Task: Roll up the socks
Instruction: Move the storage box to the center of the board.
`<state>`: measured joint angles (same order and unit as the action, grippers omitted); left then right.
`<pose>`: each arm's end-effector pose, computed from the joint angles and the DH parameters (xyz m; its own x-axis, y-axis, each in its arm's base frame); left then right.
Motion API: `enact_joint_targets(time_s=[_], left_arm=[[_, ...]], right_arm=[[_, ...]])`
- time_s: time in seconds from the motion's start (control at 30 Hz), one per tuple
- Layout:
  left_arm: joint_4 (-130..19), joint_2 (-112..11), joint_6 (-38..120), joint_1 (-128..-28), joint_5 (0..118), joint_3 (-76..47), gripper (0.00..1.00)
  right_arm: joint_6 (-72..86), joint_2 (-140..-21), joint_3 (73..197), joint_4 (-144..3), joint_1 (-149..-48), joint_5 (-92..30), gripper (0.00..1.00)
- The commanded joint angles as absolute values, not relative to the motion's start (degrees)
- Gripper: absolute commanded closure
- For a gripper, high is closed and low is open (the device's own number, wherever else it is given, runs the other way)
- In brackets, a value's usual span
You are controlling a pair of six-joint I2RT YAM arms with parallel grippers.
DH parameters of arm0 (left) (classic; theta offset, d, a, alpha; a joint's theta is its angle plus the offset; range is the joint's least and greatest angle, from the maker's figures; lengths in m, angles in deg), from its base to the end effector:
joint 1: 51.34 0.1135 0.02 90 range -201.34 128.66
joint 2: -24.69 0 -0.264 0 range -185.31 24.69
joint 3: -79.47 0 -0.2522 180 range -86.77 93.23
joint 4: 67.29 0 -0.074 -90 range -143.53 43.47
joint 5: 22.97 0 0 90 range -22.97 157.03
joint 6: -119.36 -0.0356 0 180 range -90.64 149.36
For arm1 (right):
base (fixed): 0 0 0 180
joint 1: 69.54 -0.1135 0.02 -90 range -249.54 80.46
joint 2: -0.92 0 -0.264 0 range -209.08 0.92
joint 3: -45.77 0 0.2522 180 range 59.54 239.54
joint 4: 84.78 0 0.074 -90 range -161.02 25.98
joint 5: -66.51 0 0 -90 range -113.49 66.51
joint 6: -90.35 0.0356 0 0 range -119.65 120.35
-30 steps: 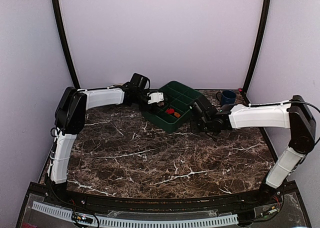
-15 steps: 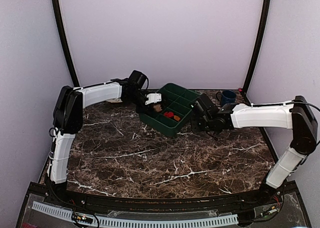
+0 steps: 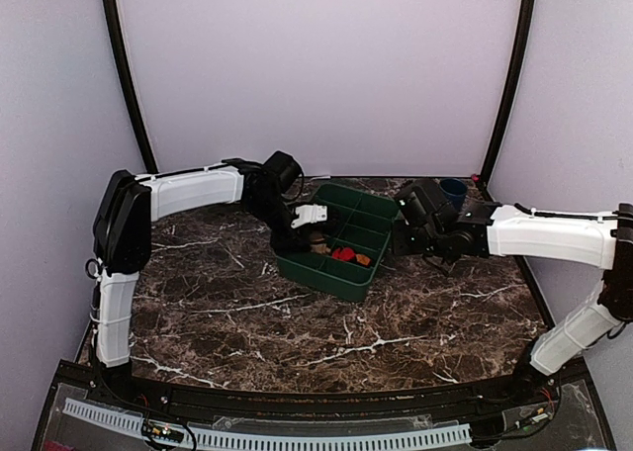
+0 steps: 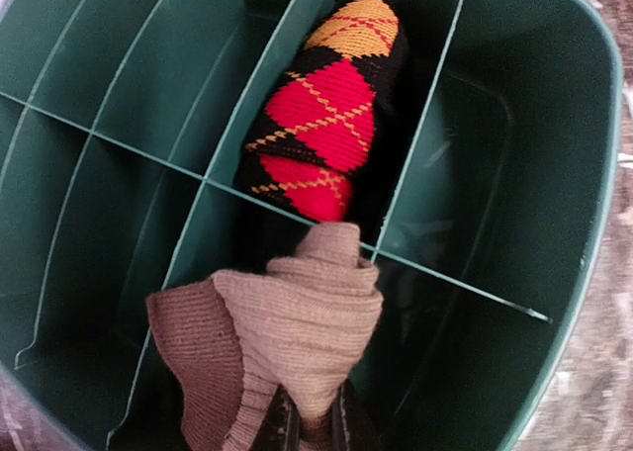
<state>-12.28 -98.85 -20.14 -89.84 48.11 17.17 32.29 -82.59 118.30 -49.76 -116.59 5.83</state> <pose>0.3600 -0.3011 0.2138 0.0979 0.8413 -0.5317 0.9825 0.0035 0.1865 0.2245 0.2155 0.2522 -0.6309 -0.0008 -0.7758 -0.0856 0.9940 0.0686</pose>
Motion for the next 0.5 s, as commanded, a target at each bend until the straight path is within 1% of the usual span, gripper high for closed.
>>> enact_joint_targets(time_s=[0.0,0.27,0.47], left_arm=[[7.4,-100.0,-15.3,-92.0,42.6,12.7,1.00],[9.9,-102.2,-13.3,-92.6,42.1,13.8,1.00],[8.4,-106.1,-13.0,-92.9,47.4,19.0,1.00]], right_arm=[[34.0,-79.7,117.3,-47.9,-116.5,5.8,0.53],[33.8,-78.3,117.6,-47.0,-116.7,6.0,0.53],[33.2,-78.5,117.5,-47.3,-116.7,6.4,0.53]])
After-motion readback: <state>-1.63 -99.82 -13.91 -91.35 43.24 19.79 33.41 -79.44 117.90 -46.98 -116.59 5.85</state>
